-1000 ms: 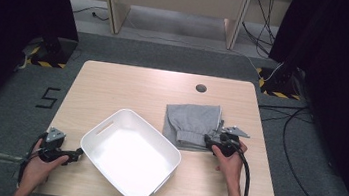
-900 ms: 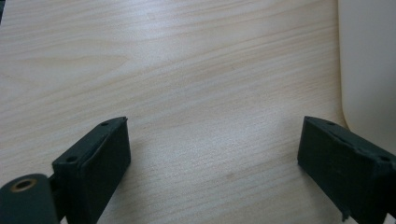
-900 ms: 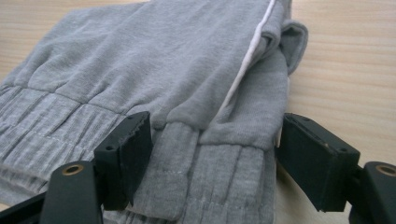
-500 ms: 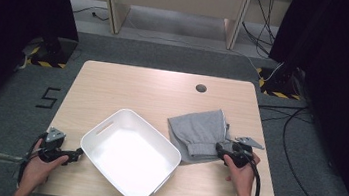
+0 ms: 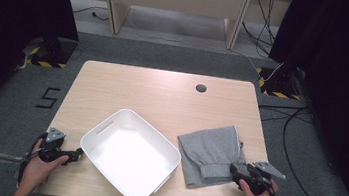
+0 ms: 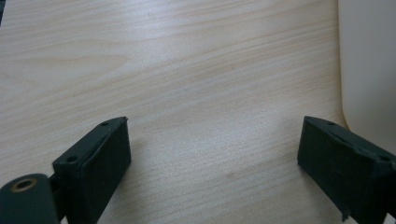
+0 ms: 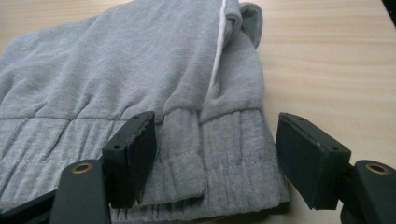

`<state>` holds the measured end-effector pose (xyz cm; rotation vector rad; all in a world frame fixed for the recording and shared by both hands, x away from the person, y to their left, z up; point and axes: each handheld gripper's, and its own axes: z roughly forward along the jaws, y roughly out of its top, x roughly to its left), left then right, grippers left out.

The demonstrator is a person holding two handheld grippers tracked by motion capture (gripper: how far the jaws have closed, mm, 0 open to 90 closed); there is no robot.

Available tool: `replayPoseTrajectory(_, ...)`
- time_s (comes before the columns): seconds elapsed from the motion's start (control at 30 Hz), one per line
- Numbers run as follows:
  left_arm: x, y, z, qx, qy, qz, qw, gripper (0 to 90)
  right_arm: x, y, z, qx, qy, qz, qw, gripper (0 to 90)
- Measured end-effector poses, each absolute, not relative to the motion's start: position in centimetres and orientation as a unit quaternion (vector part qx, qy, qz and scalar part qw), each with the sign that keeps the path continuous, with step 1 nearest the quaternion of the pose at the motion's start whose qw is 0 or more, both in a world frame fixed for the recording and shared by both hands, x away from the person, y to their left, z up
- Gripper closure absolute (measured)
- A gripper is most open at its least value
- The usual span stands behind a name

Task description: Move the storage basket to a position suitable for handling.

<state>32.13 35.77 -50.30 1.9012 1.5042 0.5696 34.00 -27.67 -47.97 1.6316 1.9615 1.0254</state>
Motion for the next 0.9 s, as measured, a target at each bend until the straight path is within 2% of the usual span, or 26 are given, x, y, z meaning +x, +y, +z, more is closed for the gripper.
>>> replayPoseTrajectory(0.33, 32.1, 35.8, -50.3, 0.723, 0.572, 0.217, 0.32, 8.8, 32.3, -27.3, -46.8, 0.57, 0.716, 0.336, 0.224, 28.4)
replayPoseTrajectory(0.4, 32.1, 35.8, -50.3, 0.723, 0.572, 0.217, 0.32, 8.8, 31.9, -26.4, -45.9, 0.55, 0.724, 0.341, 0.242, 23.1)
replayPoseTrajectory(0.53, 32.1, 35.8, -50.3, 0.723, 0.572, 0.217, 0.32, 8.8, 31.1, -23.9, -44.1, 0.509, 0.73, 0.381, 0.251, 24.0)
replayPoseTrajectory(0.67, 32.1, 35.8, -50.3, 0.723, 0.572, 0.217, 0.32, 8.8, 30.5, -20.4, -43.3, 0.468, 0.755, 0.405, 0.215, 25.1)
replayPoseTrajectory(0.8, 32.1, 35.8, -50.3, 0.724, 0.571, 0.216, 0.321, 9.5, 30.1, -16.1, -44.1, 0.422, 0.791, 0.41, 0.171, 25.4)
replayPoseTrajectory(0.87, 32.1, 35.7, -50.3, 0.724, 0.571, 0.216, 0.322, 9.6, 29.9, -15.5, -44.4, 0.419, 0.793, 0.411, 0.163, 25.3)
replayPoseTrajectory(0.9, 32.1, 35.7, -50.3, 0.724, 0.571, 0.216, 0.322, 10.0, 29.5, -14.2, -45.0, 0.406, 0.803, 0.415, 0.133, 25.4)
